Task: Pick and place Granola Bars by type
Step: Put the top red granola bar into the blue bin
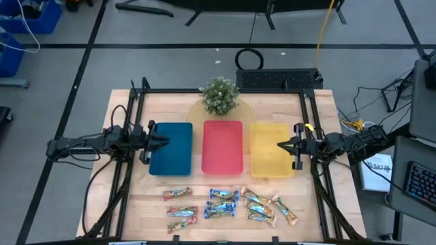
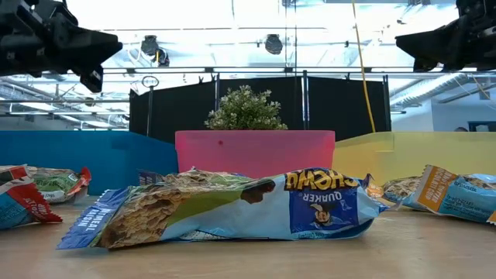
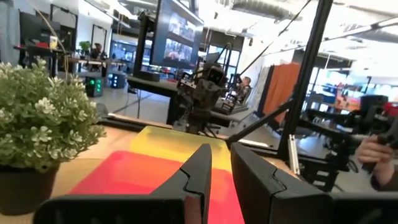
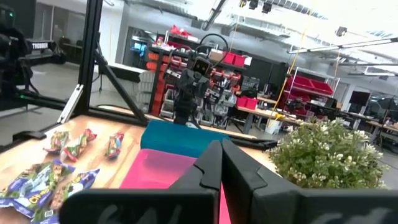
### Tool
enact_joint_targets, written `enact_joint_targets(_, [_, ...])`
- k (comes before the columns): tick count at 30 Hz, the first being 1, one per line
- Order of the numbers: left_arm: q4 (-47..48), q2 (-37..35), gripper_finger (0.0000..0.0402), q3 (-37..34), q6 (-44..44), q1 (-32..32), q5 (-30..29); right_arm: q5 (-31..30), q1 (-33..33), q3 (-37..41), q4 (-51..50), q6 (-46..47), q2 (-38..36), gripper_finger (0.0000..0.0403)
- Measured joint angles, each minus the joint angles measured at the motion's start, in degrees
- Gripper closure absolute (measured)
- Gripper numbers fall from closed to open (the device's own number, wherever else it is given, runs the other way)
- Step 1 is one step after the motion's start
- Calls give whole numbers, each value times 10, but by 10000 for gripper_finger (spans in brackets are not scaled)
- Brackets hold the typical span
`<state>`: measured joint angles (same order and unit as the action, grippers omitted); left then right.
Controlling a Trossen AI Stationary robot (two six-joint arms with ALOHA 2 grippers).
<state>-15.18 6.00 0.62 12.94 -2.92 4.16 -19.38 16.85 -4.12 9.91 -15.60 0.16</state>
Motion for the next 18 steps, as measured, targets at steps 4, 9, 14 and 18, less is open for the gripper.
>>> enact_joint_targets(4, [0, 0, 332, 0, 30, 0, 3, 0, 0, 9, 1, 16, 0, 403])
enact_joint_targets(9, [-21, 2, 332, 2, 32, 0, 1, 0, 0, 12, -1, 21, 0, 403])
enact_joint_targets(14, [52, 57, 332, 64, 10, 41, -20, 0, 0, 13, 4, 43, 0, 403])
enact_joint_targets(18, [128, 160, 332, 159, 10, 105, -92, 1, 0, 14, 5, 43, 1, 403])
